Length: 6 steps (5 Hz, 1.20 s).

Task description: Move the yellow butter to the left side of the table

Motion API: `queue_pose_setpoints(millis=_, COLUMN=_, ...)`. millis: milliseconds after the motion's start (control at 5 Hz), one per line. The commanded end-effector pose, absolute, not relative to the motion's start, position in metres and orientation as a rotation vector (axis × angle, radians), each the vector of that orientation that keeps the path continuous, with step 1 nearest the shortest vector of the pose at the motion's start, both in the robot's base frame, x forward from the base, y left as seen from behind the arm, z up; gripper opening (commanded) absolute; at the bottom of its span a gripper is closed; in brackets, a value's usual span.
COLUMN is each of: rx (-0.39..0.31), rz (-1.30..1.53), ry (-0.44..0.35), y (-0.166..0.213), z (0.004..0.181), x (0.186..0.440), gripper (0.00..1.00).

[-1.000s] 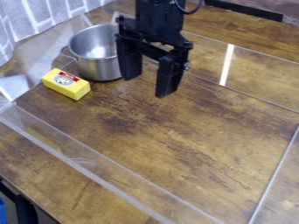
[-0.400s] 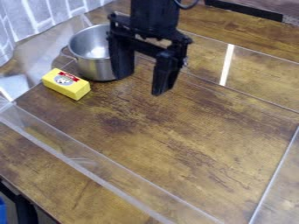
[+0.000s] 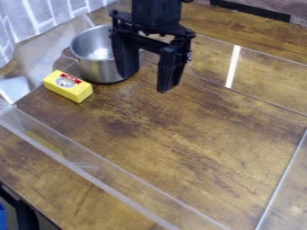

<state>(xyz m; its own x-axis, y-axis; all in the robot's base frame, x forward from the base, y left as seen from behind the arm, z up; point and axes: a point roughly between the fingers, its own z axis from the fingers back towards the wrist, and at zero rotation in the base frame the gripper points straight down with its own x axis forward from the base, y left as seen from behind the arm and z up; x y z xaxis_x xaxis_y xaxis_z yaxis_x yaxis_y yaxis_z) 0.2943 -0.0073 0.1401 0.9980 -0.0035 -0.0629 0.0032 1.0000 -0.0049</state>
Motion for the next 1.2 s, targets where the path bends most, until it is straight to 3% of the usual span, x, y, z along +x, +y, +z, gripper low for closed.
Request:
queue_pose_setpoints(millis=0, rx=-0.009, rz=0.065, ry=0.018, y=-0.009, z=0.138, x=0.299, gripper=1.00)
queue_pose_setpoints(millis=200, rx=-0.004, rz=0.108, ry=0.017, y=-0.009, z=0.126, x=0.295, gripper=1.00)
queue_pose_setpoints(millis=600, rx=0.004, rz=0.107, ry=-0.010, y=0.017, z=0.119, x=0.307, gripper=1.00)
queue_pose_setpoints(millis=1000, rx=0.008, rz=0.099, ry=-0.010, y=0.009, z=0.124, x=0.308, gripper=1.00)
